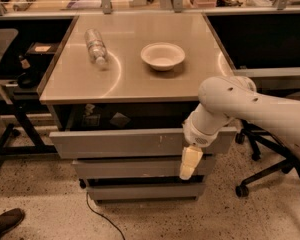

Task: Open top drawer

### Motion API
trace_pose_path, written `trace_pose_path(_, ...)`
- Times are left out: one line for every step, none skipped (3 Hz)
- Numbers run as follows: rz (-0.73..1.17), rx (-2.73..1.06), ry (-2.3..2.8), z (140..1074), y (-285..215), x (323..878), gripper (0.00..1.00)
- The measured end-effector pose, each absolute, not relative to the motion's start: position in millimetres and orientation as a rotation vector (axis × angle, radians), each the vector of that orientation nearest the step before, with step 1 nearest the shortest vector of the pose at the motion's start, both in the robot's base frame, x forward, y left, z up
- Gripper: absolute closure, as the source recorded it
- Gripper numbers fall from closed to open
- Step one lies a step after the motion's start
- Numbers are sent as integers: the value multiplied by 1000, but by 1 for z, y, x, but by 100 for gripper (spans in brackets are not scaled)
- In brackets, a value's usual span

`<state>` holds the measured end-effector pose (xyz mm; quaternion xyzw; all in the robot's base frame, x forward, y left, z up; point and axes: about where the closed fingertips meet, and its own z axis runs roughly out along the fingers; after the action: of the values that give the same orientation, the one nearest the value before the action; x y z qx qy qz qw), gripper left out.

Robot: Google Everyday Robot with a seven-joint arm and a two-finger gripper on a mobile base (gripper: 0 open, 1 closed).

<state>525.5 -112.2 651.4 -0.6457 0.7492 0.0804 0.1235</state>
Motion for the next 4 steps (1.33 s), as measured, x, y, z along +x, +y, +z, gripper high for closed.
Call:
trace_pose_path(259, -1900, 2219, 672, -128, 491, 0)
trace_pose_path(289, -1892, 2277, 710, -152, 446, 0)
trace_pose_path(292, -1900, 2285, 714, -154, 440, 0)
trace_pose_path(281, -1881, 2248, 708, -146, 460, 0)
